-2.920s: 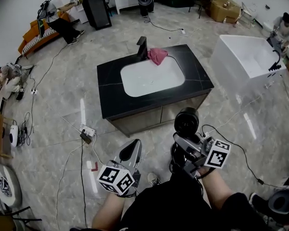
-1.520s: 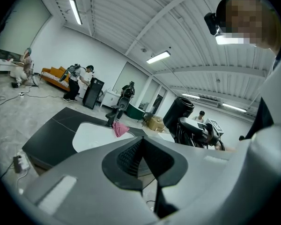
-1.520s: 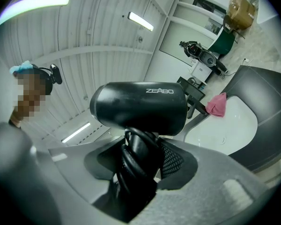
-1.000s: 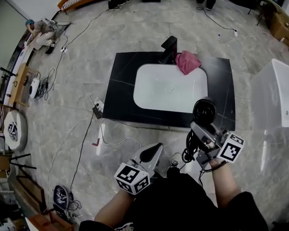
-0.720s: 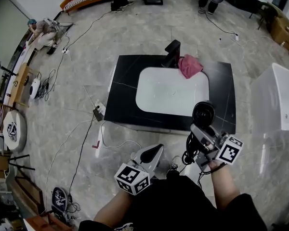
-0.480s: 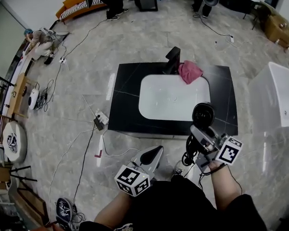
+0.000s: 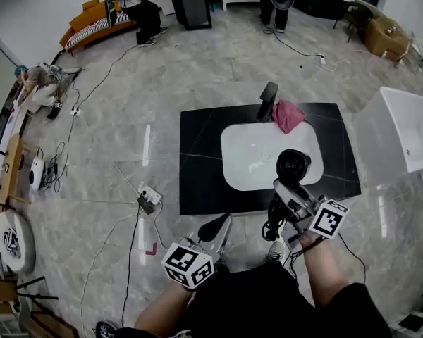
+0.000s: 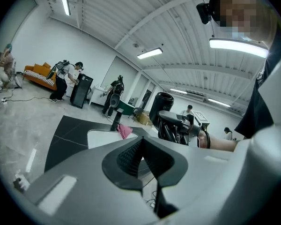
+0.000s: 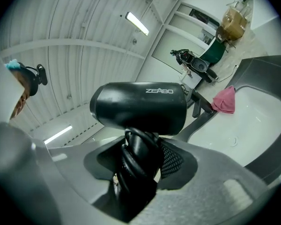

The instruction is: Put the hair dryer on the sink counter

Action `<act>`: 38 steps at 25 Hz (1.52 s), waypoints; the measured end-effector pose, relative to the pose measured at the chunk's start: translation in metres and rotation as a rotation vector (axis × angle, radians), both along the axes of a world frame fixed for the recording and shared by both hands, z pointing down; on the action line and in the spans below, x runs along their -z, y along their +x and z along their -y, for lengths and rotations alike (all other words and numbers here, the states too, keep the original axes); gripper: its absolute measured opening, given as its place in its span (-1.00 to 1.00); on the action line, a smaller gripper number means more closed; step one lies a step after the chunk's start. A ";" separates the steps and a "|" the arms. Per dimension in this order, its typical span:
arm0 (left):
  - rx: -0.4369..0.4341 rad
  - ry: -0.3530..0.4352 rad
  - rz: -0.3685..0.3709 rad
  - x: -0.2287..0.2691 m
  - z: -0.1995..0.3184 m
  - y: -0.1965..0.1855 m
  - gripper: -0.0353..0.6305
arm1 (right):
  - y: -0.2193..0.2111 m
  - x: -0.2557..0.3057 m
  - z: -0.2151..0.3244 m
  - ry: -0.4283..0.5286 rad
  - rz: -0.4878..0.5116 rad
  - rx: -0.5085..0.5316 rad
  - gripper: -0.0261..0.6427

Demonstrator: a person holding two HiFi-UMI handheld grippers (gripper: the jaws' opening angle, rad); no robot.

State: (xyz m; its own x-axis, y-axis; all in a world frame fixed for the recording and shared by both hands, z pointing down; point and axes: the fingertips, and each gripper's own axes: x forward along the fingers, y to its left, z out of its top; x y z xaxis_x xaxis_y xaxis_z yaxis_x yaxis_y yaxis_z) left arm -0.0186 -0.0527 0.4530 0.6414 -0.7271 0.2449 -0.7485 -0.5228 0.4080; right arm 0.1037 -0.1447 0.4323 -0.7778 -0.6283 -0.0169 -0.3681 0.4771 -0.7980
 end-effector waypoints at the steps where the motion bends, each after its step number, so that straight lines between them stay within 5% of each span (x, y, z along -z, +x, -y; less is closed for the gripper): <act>1: -0.005 -0.001 -0.004 0.000 0.001 -0.012 -0.88 | -0.011 -0.002 0.002 -0.008 -0.014 -0.014 -0.32; 10: -0.016 0.006 -0.011 -0.003 0.007 -0.101 -0.88 | -0.104 -0.004 0.016 -0.012 -0.065 -0.046 -0.32; 20: -0.048 0.019 -0.016 -0.005 0.004 -0.146 -0.88 | -0.164 -0.017 0.024 -0.032 -0.165 -0.058 -0.32; 38: 0.065 0.024 0.002 -0.007 0.016 -0.163 -0.88 | -0.214 -0.046 0.071 0.134 -0.502 0.293 -0.33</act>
